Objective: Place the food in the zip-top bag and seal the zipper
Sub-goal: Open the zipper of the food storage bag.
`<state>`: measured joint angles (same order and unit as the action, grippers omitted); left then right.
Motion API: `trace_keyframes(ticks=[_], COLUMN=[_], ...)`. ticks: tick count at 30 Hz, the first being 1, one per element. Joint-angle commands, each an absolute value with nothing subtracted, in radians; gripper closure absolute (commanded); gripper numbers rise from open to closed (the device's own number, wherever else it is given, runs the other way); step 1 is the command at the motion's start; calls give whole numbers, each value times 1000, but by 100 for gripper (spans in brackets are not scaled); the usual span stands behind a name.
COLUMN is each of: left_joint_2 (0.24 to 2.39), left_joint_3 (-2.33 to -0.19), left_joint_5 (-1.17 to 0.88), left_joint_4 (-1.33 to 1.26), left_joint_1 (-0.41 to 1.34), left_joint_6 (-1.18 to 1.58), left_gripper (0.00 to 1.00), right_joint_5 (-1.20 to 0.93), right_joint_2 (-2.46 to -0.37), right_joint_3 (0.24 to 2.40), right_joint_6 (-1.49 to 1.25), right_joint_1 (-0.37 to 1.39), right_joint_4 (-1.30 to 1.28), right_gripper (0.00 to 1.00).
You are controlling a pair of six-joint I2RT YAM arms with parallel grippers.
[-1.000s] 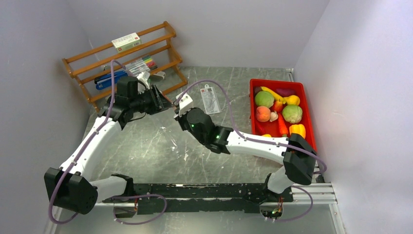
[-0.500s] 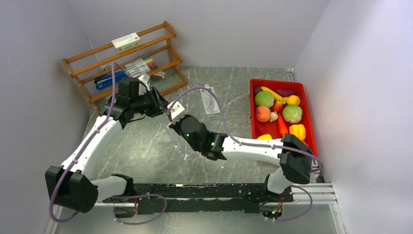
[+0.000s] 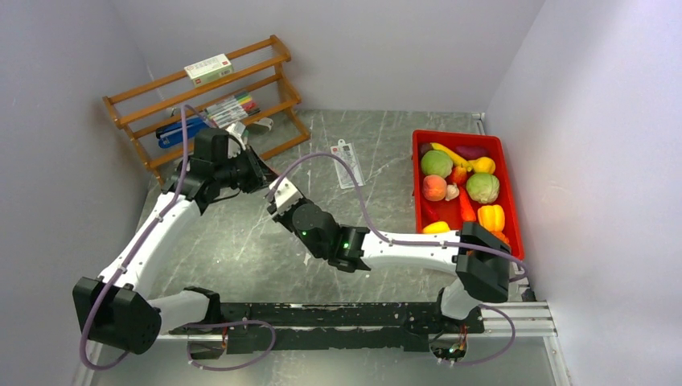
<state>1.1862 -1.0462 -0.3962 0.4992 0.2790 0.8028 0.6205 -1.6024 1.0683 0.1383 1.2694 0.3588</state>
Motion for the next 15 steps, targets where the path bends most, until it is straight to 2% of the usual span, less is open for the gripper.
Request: trace_keyframes(ticks=[1, 8, 11, 15], left_joint_2=[1173, 1244, 1251, 1250], left_joint_3=[-1066, -1175, -1197, -1210], left_joint_5=[-349, -323, -341, -373], left_joint_4=[512, 628, 647, 665], left_joint_1=[285, 285, 285, 285], left_joint_6=[693, 585, 568, 560], left_gripper=[93, 93, 93, 93], right_joint_5=[548, 582, 630, 644], right_joint_2=[-1526, -1471, -1485, -1517], right_joint_3=[1071, 1220, 1240, 1262], right_joint_6=[-25, -198, -201, -234], right_joint_1=[1269, 1238, 1223, 1203], right_joint_4=[306, 51, 20, -19], right_gripper=[60, 50, 46, 45])
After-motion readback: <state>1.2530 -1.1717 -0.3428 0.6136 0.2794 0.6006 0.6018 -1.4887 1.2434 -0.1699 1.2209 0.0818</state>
